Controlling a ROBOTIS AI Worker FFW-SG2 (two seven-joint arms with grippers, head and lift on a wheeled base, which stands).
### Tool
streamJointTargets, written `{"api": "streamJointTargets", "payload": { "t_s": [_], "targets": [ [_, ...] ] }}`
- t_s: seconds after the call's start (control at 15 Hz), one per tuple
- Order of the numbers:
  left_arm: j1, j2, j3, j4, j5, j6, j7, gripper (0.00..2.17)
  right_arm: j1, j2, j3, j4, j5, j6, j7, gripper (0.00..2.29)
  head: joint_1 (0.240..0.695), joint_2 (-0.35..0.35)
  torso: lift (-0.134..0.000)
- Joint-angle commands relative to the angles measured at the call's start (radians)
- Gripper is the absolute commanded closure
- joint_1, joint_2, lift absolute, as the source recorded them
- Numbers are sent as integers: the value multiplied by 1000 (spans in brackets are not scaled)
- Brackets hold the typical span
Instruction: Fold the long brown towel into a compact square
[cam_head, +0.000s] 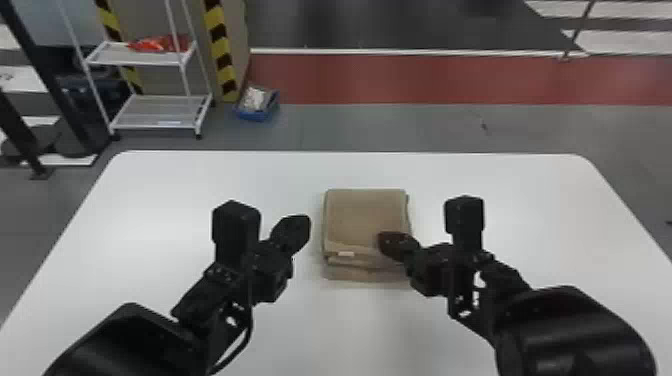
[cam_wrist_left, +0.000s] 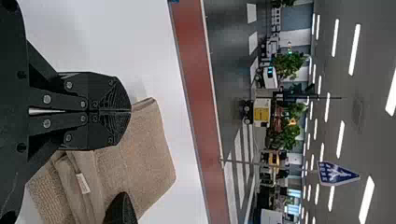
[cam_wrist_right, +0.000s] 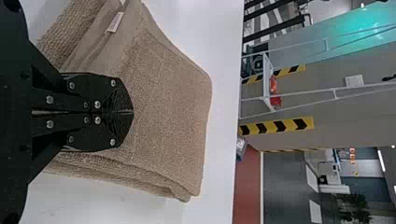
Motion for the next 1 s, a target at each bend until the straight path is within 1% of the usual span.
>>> {"api": "streamJointTargets", "payload": {
  "t_s": [0.0, 0.07, 0.13, 0.2, 0.27, 0.33, 0.4, 0.47, 0.53, 0.6, 0.67, 0.73, 0.8, 0.93],
  "targets": [
    [-1, 0, 4, -1, 2, 0, 2, 1376, 41, -2, -23, -97, -14, -42, 0, 1092, 695, -15, -118],
    [-1, 0, 5, -1, 8, 0, 5, 1376, 64, -2, -42, -150, -31, -54, 0, 340, 695, -15, -118],
    [-1, 0, 8, -3, 16, -3, 23, 1372, 90, -8, -60, -219, -41, -42, 0, -2, 695, -16, -118],
    [3, 0, 7, -8, 19, -21, 61, 1362, 122, -8, -74, -292, -39, -21, -3, -2, 695, -18, -118],
    [6, 0, 1, -9, 19, -71, 103, 1116, 153, -9, -89, -349, -31, -2, -12, 19, 695, -20, -118],
    [10, 3, -5, -9, 9, -126, 143, 329, 191, -8, -106, -409, -33, 10, -20, 60, 695, -20, -118],
    [16, 8, -9, -6, 0, -184, 173, 2, 228, -9, -120, -458, -37, 25, -23, 63, 695, -21, -118],
    [27, 9, -5, -1, 0, -258, 187, 6, 269, -9, -126, -490, -33, 25, -34, 63, 695, -24, -118],
    [45, 9, 2, 11, -1, -350, 186, 9, 312, -9, -137, -525, -31, 13, -46, 63, 695, -29, -118],
    [59, 14, 4, 22, -17, -426, 183, 12, 357, -8, -149, -547, -33, -2, -63, 63, 695, -32, -118],
    [75, 14, 8, 23, -49, -460, 184, 22, 394, -5, -161, -564, -36, -18, -71, 63, 695, -36, -118],
    [93, 11, 15, 31, -67, -531, 187, 22, 441, 0, -172, -581, -36, -70, -94, 63, 695, -40, -118],
    [107, 8, 27, 45, -69, -580, 187, 22, 487, 1, -178, -585, -36, -149, -108, 63, 695, -44, -118],
    [114, 3, 33, 72, -81, -586, 190, 22, 546, 11, -184, -585, -37, -275, -123, 63, 695, -55, -118]
  ]
}}
